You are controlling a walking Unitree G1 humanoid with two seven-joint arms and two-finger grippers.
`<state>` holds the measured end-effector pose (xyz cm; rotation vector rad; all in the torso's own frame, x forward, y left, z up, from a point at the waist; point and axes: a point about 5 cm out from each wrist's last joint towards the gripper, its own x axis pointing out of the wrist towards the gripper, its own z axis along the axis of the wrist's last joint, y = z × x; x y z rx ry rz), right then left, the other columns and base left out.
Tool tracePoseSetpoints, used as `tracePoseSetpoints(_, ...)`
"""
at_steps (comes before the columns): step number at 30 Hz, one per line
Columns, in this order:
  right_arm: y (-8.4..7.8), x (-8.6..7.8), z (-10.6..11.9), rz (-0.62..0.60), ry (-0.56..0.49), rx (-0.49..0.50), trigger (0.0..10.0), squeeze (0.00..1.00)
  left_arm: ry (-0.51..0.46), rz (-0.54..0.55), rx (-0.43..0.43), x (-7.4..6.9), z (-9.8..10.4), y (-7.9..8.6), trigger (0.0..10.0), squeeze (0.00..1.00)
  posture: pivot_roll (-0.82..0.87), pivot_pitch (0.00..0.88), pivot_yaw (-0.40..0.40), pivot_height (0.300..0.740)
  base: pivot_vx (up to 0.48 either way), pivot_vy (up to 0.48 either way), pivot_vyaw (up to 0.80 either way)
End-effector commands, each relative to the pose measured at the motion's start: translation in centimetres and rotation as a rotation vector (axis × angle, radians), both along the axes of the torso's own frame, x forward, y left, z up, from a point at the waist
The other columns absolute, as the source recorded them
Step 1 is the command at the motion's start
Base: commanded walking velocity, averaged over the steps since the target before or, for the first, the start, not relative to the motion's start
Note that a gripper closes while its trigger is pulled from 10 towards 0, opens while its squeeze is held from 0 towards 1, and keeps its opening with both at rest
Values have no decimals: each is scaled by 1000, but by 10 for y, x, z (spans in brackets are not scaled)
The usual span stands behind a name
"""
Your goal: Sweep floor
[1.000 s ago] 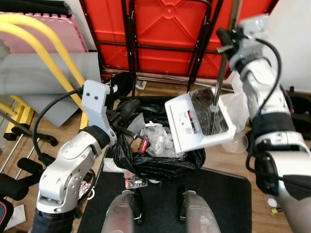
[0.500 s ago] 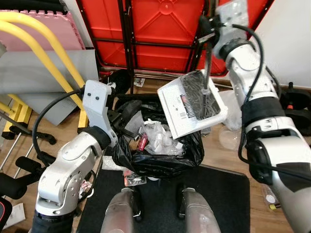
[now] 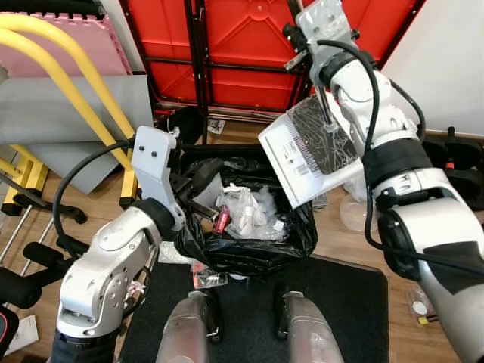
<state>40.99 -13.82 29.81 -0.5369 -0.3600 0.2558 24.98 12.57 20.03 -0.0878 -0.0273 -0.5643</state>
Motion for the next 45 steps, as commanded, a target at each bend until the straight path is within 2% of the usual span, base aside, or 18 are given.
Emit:
tracePoseSetpoints(1, 6, -2, 19, 22, -76, 0, 10000, 0, 9, 12, 2, -3, 0, -1, 10000, 0, 58, 255, -33, 740, 0, 0, 0)
tracePoseSetpoints(5, 4, -3, 18, 40, -66, 65, 10000, 0, 11, 18, 0, -2, 0, -1, 10000, 0, 57, 252, -33, 740, 0, 0, 0)
tracePoseSetpoints(7, 4, -3, 18, 40, -66, 65, 10000, 0, 11, 18, 0, -2, 0, -1, 10000, 0, 57, 252, -33, 740, 0, 0, 0)
tracePoseSetpoints(8, 1, -6, 18, 64, -61, 153, 10000, 0, 12, 29, 1, -1, -1, 0, 10000, 0, 58, 245, -34, 740, 0, 0, 0)
tracePoseSetpoints(9, 1, -6, 18, 64, -61, 153, 10000, 0, 12, 29, 1, -1, -1, 0, 10000, 0, 58, 245, -34, 740, 0, 0, 0)
tracePoseSetpoints(10, -3, -9, 17, 92, -58, 259, 10000, 0, 17, 48, -3, 1, -2, 2, 10000, 0, 58, 236, -34, 740, 0, 0, 0)
tracePoseSetpoints(11, -3, -9, 17, 92, -58, 259, 10000, 0, 17, 48, -3, 1, -2, 2, 10000, 0, 58, 236, -34, 740, 0, 0, 0)
tracePoseSetpoints(12, -8, -15, 14, 118, -58, 382, 10000, 0, 24, 75, -6, 4, -3, 6, 10000, 0, 59, 231, -34, 740, 0, 0, 0)
tracePoseSetpoints(14, -8, -15, 14, 118, -58, 382, 10000, 0, 24, 75, -6, 4, -3, 6, 10000, 0, 59, 231, -34, 740, 0, 0, 0)
tracePoseSetpoints(16, -18, -31, 1, 140, -49, 520, 10000, 0, 29, 107, -7, 9, -6, 11, 10000, 0, 53, 209, -33, 740, 0, 0, 0)
tracePoseSetpoints(17, -18, -31, 1, 140, -49, 520, 10000, 0, 29, 107, -7, 9, -6, 11, 10000, 0, 53, 209, -33, 740, 0, 0, 0)
tracePoseSetpoints(19, -23, -45, -13, 136, -36, 548, 10000, 0, 18, 116, -11, 12, -7, 13, 10000, 0, 47, 194, -29, 740, 296, 0, 0)
tracePoseSetpoints(23, -23, -56, -26, 135, -14, 554, 10000, 0, 12, 159, 16, 18, -9, 17, 10000, 0, 41, 170, -27, 740, 434, 0, 0)
tracePoseSetpoints(24, -23, -65, -35, 127, 3, 558, 10000, 0, 17, 180, 0, 22, -10, 20, 10000, 0, 34, 151, -24, 740, 0, 0, 0)
tracePoseSetpoints(27, -24, -74, -46, 115, 24, 559, 10000, 0, 24, 195, -25, 27, -10, 22, 10000, 0, 28, 131, -19, 740, 0, 0, 0)
tracePoseSetpoints(38, -25, -89, -57, 104, 70, 536, 10000, 0, 22, 184, -26, 36, -17, 19, 10000, 0, 13, 58, -17, 740, 0, 0, 0)
tracePoseSetpoints(41, -21, -99, -66, 105, 99, 533, 10000, 0, 27, 200, 14, 39, -25, 20, 10000, 0, 9, 23, -22, 740, 480, 0, 0)
tracePoseSetpoints(45, -23, -112, -80, 72, 127, 538, 10000, 0, 49, 230, 7, 41, -34, 21, 10000, 0, 5, 0, -14, 740, 120, 0, 0)
